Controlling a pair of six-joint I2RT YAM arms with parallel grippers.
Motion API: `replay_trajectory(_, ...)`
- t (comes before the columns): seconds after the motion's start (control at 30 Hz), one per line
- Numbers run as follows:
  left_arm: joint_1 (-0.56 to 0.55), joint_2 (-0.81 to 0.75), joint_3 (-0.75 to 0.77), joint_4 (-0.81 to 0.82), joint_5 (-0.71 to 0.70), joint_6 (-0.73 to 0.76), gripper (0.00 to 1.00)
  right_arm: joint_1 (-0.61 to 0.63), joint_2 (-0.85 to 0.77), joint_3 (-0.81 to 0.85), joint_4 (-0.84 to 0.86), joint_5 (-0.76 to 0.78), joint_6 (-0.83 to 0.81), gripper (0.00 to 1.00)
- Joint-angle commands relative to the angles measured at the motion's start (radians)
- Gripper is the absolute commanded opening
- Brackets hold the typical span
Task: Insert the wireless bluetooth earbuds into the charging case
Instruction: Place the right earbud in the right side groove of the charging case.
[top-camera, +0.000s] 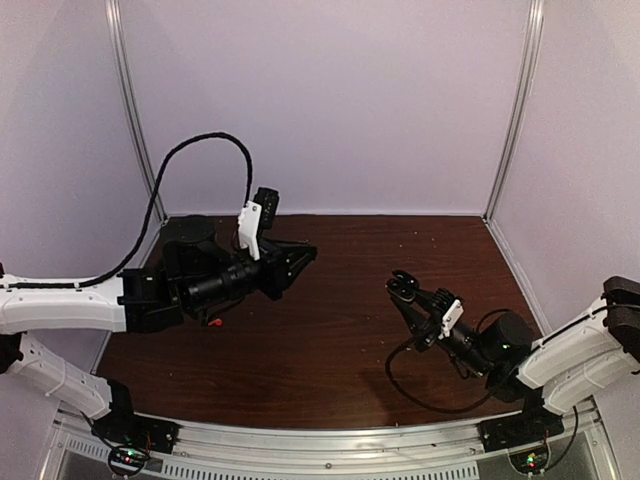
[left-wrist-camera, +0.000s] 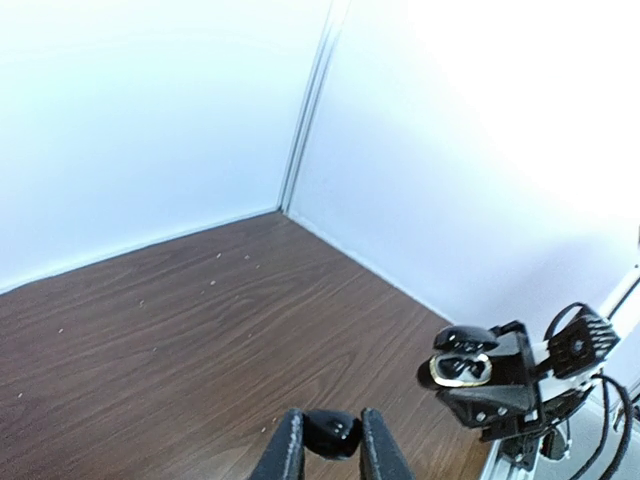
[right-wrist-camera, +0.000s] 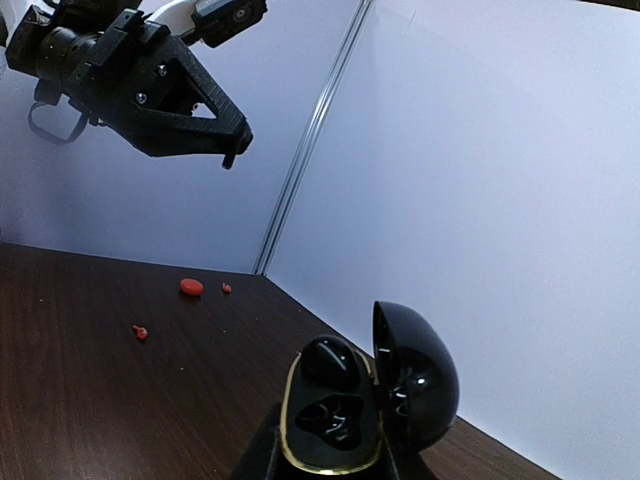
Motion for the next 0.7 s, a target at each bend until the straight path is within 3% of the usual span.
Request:
replay_trajectory(0.0,-0.033,0.049,-0.006,0.255,0.056,0.039,0.10,0.019,0.049,0.055,0.108,-0.016,-0.007,0.00)
replay_trajectory(0.37,-0.098,0.169,0.065,0.407,0.135,0.116,0.10,0.076,0.153,0.182,0.106,0.048,0.005,0.00)
replay_trajectory(0.67,-0.112,0.217,0.088,0.431,0.151,0.120,0.10,0.126,0.193,0.205,0.132,0.150,-0.007,0.00)
